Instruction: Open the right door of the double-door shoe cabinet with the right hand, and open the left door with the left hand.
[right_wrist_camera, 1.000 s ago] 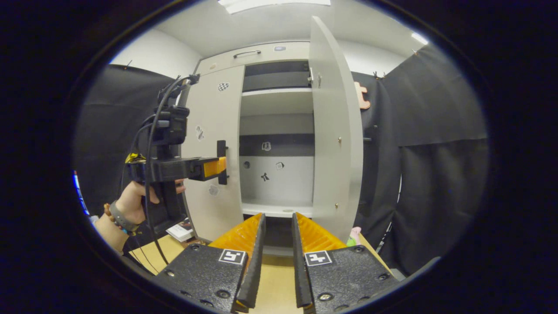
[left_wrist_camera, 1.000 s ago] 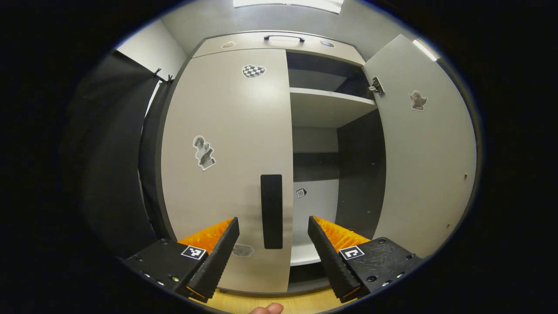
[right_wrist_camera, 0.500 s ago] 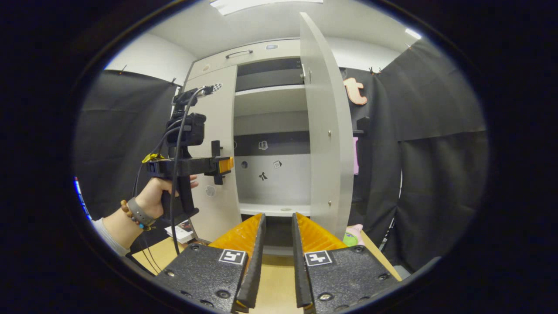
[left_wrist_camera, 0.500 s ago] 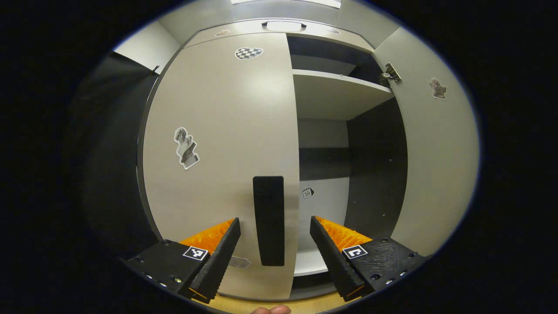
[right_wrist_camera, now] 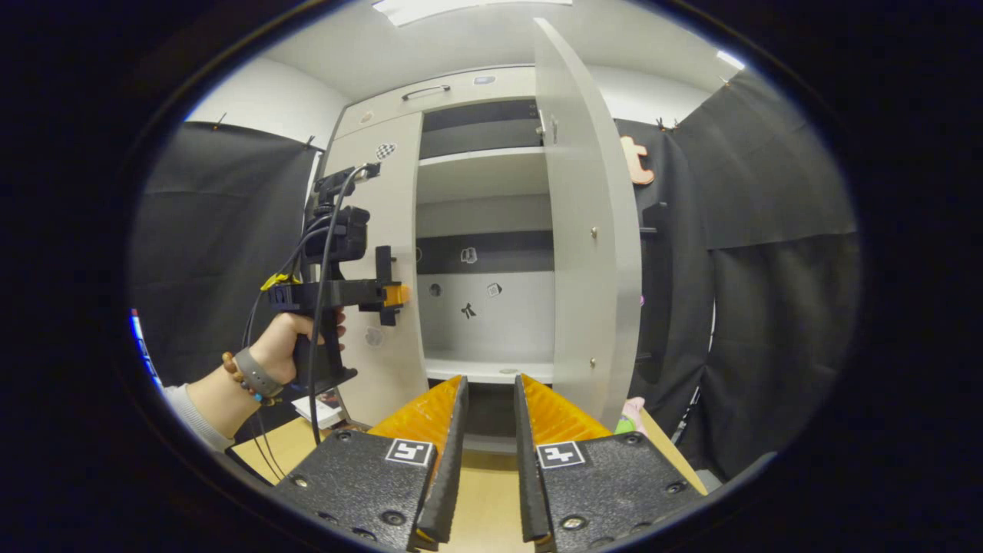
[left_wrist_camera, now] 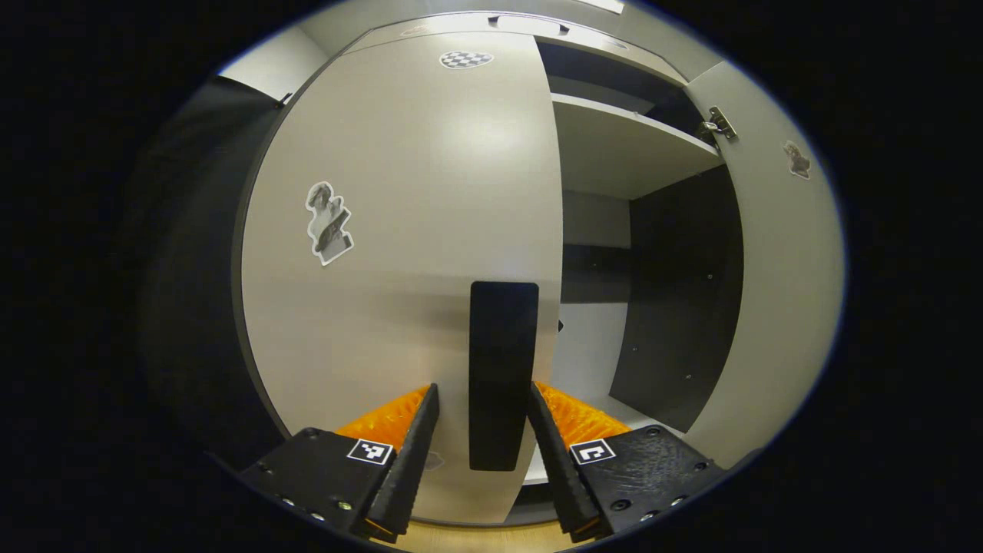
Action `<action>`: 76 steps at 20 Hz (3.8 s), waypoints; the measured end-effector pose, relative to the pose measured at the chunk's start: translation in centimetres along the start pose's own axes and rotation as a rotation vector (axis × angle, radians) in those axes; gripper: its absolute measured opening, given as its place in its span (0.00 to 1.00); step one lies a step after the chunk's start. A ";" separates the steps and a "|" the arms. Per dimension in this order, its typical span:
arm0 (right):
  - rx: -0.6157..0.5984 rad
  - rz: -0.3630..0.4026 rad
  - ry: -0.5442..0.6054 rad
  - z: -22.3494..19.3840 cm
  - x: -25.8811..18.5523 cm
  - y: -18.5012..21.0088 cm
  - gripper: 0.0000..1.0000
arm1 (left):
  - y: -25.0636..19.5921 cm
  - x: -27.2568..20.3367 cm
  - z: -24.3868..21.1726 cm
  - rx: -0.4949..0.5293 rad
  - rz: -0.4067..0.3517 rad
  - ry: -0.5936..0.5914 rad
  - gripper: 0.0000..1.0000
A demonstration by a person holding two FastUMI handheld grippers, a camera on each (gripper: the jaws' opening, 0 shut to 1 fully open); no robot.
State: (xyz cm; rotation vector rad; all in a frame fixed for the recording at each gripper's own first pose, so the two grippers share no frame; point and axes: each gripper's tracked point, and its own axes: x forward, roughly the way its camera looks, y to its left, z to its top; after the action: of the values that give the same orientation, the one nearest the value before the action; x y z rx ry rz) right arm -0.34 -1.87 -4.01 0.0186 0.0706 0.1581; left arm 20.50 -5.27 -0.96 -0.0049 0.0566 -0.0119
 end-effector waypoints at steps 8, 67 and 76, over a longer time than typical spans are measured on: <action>-0.003 0.023 0.005 -0.1 0.6 0.9 0.36 | -0.7 0.5 -0.3 0.006 -0.017 0.002 0.07; -0.048 -0.012 0.015 -0.3 -0.4 6.6 0.36 | 13.5 -12.0 0.6 0.047 -0.085 -0.038 0.00; -0.049 -0.037 0.027 -1.1 -0.3 6.2 0.36 | 12.5 -16.7 -0.4 0.039 -0.089 -0.057 0.00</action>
State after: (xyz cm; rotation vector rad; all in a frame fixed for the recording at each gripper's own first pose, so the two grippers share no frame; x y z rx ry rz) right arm -1.65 4.21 -4.90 -0.0339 0.0940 0.1231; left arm 3.99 7.45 -0.46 0.0317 -0.0005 -0.1014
